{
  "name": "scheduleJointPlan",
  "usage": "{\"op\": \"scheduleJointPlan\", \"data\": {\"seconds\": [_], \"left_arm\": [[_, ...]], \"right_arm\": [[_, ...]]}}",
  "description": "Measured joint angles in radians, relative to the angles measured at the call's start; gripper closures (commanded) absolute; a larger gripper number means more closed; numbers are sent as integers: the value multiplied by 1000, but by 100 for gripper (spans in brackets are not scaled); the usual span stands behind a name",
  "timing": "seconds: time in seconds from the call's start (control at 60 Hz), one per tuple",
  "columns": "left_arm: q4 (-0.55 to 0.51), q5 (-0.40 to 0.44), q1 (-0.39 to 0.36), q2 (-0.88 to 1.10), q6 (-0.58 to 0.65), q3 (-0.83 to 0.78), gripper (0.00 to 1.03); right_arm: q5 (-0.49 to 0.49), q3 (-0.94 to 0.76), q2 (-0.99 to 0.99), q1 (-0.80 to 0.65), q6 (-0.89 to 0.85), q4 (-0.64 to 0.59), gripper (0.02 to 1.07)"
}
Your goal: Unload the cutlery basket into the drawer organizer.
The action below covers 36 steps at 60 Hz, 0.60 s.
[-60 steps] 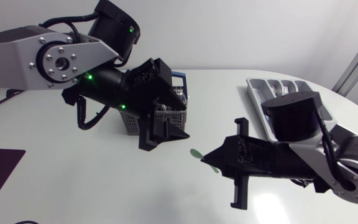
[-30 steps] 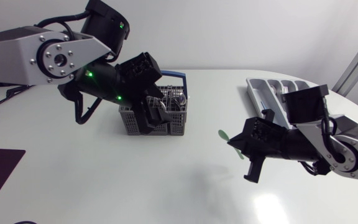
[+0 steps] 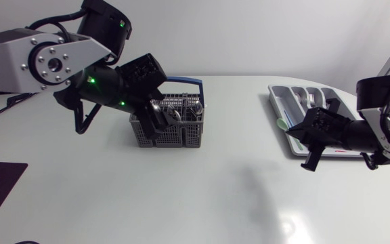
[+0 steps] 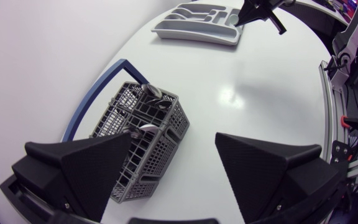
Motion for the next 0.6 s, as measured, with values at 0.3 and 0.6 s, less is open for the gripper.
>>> {"op": "scheduleJointPlan", "data": {"seconds": [0.3, 0.6], "left_arm": [[0, -24, 0, -19, 0, -25, 9], [1, -47, 0, -27, 0, -39, 9]], "right_arm": [[-14, 121, 144, -196, -221, -27, 101], [-9, 259, 307, -346, -435, -80, 101]]}}
